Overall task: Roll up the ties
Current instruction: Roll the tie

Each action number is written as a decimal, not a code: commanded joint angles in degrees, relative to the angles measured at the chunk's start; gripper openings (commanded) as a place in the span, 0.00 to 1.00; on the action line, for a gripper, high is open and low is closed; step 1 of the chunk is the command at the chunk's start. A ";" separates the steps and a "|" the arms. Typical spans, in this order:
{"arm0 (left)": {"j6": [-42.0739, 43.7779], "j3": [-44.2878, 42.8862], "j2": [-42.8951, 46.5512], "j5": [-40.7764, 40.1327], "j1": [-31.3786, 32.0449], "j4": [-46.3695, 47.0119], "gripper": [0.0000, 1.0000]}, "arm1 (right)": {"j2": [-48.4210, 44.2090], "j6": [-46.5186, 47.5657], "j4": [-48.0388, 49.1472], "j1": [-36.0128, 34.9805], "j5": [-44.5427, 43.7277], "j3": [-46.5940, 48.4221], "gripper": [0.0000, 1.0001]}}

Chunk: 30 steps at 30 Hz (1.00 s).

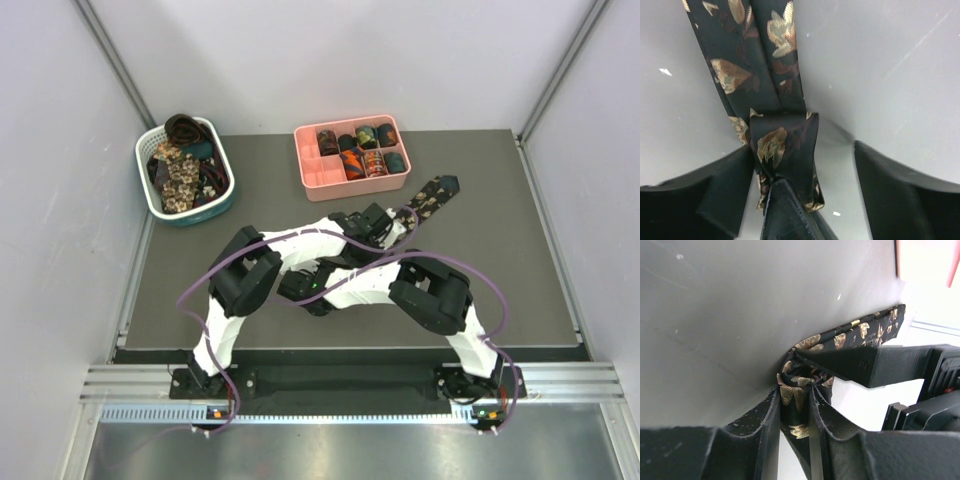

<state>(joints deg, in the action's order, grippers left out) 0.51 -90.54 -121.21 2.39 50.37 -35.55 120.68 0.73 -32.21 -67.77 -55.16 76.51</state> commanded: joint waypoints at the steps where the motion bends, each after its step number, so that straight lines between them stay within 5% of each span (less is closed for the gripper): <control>1: -0.34 4.93 -2.20 -4.33 -0.97 9.88 0.88 | -2.30 -1.08 -0.31 -1.14 7.25 -0.92 0.00; 16: 0.02 6.61 -2.01 -1.34 -2.91 13.76 0.83 | -3.26 -1.08 0.04 -1.23 8.05 -1.10 0.00; 30: -0.25 12.76 -0.17 2.00 -2.38 14.10 0.54 | -3.00 -1.17 0.30 -0.70 7.96 -1.28 0.07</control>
<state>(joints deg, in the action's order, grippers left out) 1.02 -82.13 -118.98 1.91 48.05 -15.79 119.39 1.08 -32.34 -67.88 -52.40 76.12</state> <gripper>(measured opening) 0.551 0.229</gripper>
